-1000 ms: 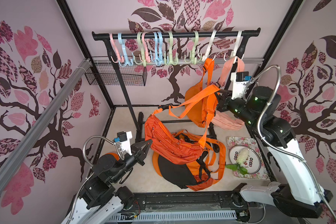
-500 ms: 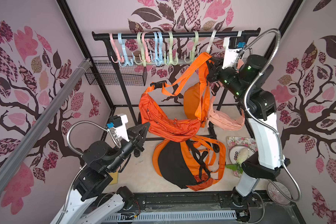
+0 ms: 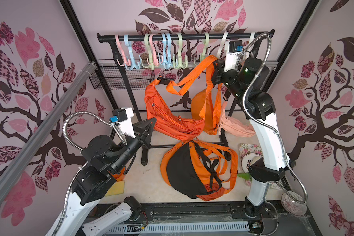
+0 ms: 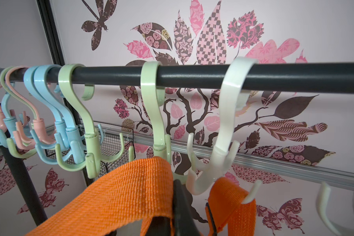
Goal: Hang the bag on a hook
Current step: Hang the bag on the hook.
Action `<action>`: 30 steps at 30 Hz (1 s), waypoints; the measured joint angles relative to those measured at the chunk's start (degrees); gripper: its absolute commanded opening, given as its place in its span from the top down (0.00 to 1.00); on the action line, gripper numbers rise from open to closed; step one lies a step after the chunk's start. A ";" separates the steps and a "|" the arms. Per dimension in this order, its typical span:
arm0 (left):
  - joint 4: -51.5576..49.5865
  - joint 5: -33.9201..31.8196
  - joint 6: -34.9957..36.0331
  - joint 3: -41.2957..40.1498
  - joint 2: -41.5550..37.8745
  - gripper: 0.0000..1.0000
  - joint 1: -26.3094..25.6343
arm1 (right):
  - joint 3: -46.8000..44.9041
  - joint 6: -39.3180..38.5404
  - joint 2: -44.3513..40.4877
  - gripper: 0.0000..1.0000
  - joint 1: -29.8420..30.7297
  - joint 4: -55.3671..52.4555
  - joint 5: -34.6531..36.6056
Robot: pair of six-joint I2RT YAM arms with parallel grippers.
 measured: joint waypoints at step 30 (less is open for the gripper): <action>-6.58 8.70 -5.77 9.90 16.44 1.00 11.08 | 0.50 -5.55 7.43 1.00 0.02 -5.92 4.50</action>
